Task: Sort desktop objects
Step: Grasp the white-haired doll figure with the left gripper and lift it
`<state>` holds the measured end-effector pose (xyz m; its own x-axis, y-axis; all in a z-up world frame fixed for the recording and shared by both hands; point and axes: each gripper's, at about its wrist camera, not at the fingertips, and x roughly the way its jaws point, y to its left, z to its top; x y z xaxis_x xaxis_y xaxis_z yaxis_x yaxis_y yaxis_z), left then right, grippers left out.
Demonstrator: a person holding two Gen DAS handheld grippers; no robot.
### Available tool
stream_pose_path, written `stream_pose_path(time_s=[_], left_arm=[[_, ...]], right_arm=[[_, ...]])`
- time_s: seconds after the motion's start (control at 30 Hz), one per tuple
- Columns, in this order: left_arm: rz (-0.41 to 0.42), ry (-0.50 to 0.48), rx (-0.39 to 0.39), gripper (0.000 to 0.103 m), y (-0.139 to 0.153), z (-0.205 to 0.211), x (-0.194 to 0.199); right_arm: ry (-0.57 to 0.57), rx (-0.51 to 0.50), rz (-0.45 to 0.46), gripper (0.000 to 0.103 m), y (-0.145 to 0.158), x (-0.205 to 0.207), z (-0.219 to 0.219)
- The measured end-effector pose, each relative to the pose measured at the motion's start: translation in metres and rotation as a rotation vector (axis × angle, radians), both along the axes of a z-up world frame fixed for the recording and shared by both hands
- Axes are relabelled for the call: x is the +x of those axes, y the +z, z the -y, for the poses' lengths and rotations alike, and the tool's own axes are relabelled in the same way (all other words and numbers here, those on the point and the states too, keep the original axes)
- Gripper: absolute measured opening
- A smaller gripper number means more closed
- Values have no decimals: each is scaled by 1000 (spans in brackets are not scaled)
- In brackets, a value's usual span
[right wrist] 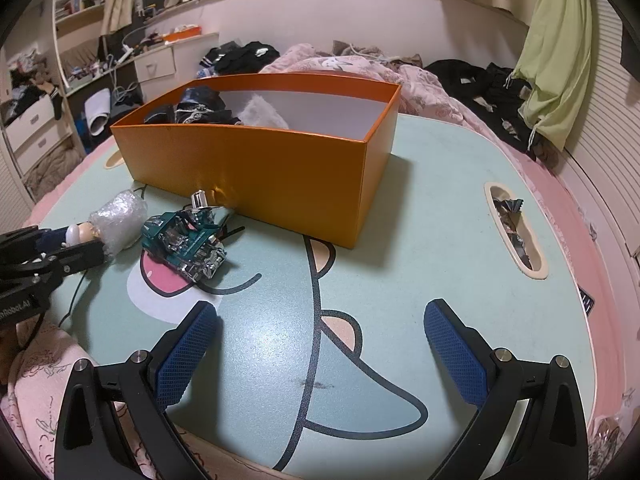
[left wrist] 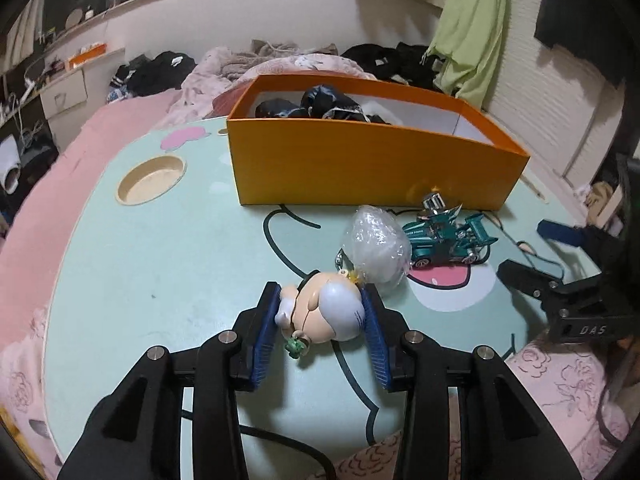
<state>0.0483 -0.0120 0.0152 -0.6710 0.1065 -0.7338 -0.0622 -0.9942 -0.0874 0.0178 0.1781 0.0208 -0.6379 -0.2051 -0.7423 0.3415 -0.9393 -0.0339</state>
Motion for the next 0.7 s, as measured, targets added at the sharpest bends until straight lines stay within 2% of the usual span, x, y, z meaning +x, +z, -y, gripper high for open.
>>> stream_pose_path(time_s=[0.03, 0.1, 0.13, 0.17, 0.33, 0.5, 0.53, 0.57, 0.6, 0.7], left_arm=[[0, -1, -18, 44, -1, -3, -1], [-3, -15, -43, 55, -2, -8, 0], [0, -19, -57, 68, -3, -11, 1], [3, -15, -63, 73, -3, -11, 1], [7, -4, -21, 73, -1, -1, 5], [-24, 7, 39, 73, 1, 7, 13], [-35, 10, 46, 64, 2, 8, 14], [-39, 7, 52, 49, 3, 8, 15], [-38, 5, 53, 43, 3, 8, 15], [-45, -5, 44, 42, 3, 4, 16]], right_arm=[[0, 0, 0, 103, 0, 0, 0], [0, -1, 0, 103, 0, 0, 0], [0, -1, 0, 103, 0, 0, -1], [0, -1, 0, 103, 0, 0, 0], [1, -1, 0, 103, 1, 0, 0], [7, -17, 0, 103, 4, 1, 1], [19, -32, 1, 103, 5, 2, 2], [34, -46, 3, 103, 7, 2, 2], [52, -48, 2, 103, 9, 3, 5], [129, -29, -15, 103, 16, 7, 23]])
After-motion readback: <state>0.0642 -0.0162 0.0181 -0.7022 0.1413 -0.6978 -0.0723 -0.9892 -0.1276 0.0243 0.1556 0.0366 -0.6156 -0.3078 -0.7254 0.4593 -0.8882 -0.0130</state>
